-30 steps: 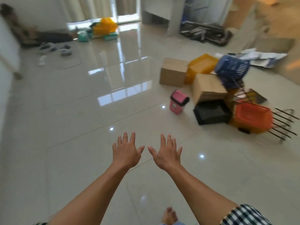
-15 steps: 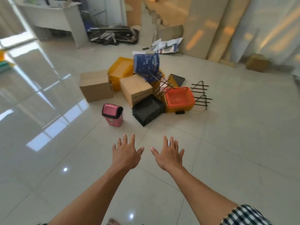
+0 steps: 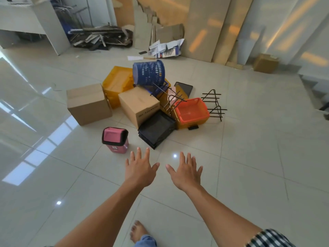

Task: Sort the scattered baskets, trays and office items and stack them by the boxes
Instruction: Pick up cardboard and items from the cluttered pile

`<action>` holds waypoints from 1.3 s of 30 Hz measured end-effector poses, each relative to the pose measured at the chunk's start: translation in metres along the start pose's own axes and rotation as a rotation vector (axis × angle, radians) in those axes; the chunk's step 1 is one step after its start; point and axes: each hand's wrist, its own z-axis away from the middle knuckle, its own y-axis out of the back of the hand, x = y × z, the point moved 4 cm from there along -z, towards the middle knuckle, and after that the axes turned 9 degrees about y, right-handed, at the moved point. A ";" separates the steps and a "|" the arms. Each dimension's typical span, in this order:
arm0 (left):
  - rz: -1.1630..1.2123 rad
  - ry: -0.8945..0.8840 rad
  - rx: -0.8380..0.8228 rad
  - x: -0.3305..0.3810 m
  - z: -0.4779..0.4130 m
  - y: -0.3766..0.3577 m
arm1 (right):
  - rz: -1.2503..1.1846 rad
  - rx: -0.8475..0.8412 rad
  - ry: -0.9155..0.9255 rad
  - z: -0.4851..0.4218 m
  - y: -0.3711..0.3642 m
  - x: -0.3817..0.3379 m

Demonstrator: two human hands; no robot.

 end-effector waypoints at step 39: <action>0.095 0.718 0.036 -0.415 -0.354 0.227 | 0.146 -0.281 0.676 -0.406 -0.092 -0.576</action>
